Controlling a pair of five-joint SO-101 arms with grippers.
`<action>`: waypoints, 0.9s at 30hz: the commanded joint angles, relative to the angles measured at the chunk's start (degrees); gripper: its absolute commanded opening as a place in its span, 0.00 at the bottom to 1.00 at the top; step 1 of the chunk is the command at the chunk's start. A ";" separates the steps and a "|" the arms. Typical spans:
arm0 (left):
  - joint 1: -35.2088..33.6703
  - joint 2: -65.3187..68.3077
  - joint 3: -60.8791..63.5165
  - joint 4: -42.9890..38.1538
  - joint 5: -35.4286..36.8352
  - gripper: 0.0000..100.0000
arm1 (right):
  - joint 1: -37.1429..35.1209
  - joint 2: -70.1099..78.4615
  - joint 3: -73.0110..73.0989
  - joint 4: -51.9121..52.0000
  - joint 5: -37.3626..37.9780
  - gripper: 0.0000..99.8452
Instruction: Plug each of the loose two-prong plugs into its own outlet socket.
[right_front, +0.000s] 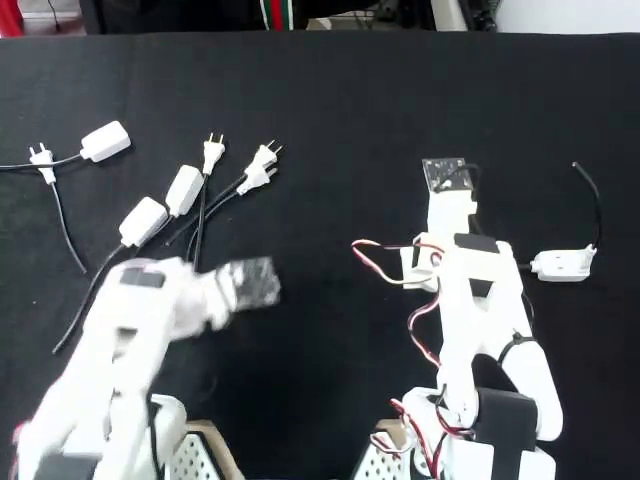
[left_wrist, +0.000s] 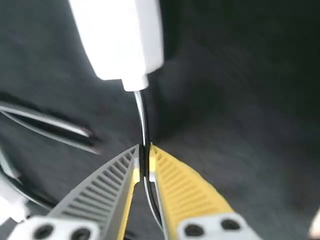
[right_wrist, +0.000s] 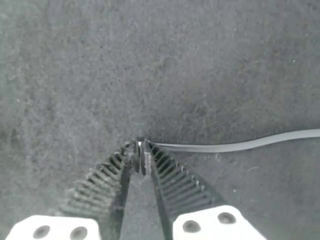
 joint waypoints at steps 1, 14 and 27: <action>-4.26 -17.05 8.66 6.42 -6.68 0.03 | 0.53 -0.13 -0.22 -0.97 0.18 0.01; -6.55 -64.79 22.90 23.21 2.55 0.20 | -2.81 -0.22 -1.98 1.85 0.09 0.02; -7.08 -65.49 14.55 27.08 27.52 0.14 | -18.64 -0.13 -20.62 15.03 -10.90 0.02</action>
